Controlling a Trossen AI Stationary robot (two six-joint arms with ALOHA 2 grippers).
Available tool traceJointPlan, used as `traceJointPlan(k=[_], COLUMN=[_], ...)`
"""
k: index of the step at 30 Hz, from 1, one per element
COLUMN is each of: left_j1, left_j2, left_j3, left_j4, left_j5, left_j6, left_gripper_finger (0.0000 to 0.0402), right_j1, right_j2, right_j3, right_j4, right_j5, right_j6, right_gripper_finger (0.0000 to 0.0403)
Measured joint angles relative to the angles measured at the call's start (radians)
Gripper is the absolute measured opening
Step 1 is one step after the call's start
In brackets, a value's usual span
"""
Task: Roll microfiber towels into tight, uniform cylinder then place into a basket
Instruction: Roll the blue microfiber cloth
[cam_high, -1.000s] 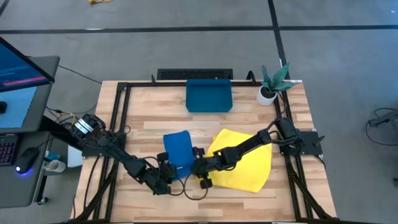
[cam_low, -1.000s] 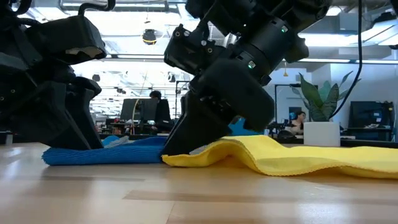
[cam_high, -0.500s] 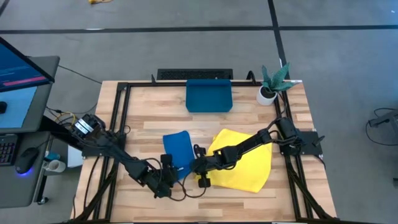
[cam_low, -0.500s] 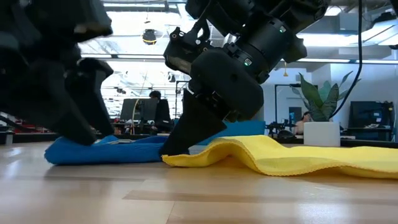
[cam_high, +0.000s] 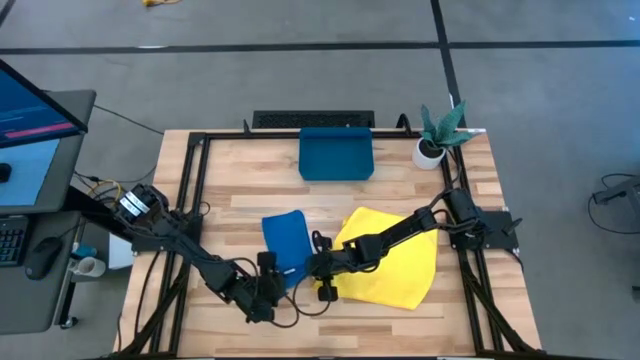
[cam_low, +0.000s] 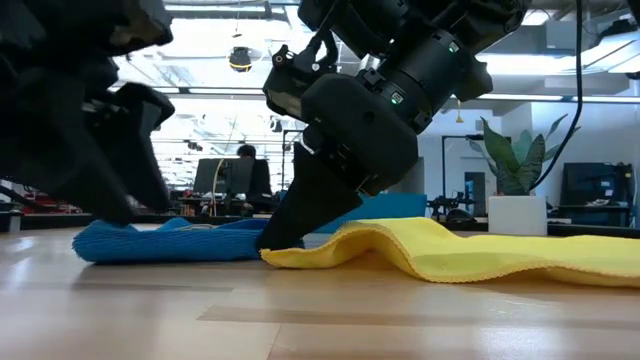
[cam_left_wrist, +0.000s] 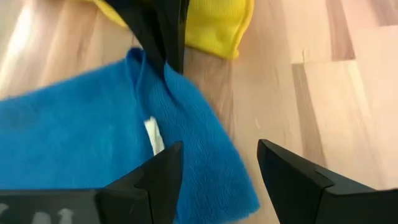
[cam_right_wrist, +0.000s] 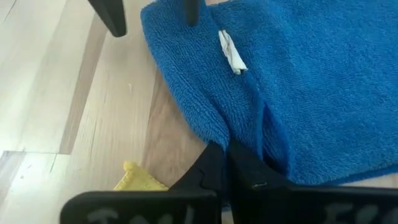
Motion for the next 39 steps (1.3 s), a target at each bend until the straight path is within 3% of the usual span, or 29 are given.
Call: traceJointPlan(k=[15,19,24,29,34,39], left_j1=[0.023,0.048,0.046,0.039,0.044,0.062], left_j2=[-0.001,-0.005,-0.010,-0.029,-0.049,-0.049], left_j3=[-0.120,-0.141,-0.137,-0.113,-0.086,-0.085], left_j4=[0.111,0.099,0.086,0.094,0.098,0.074], left_j5=[0.038,0.037,0.044,0.188,0.340,0.471], left_j6=[-0.135,-0.206,-0.208,-0.241,-0.334,-0.416], left_gripper_finger=[0.0194,0.0157,0.0074,0.0009,0.0025,0.0030], right_j1=[-0.013,-0.015,-0.016,-0.014,-0.015,-0.035], right_j2=[0.000,-0.001,0.003,0.007,0.010,0.010], right_j3=[0.000,0.009,0.035,0.093,0.121,0.135], right_j4=[0.000,-0.011,-0.024,-0.128,-0.150,-0.171], right_j5=[-0.037,-0.090,-0.191,-0.326,-0.471,-0.547], right_j6=[0.019,0.020,0.021,0.021,0.034,0.180], right_gripper_finger=[0.0020,0.0018,0.0023,0.0016,0.0021,0.0017])
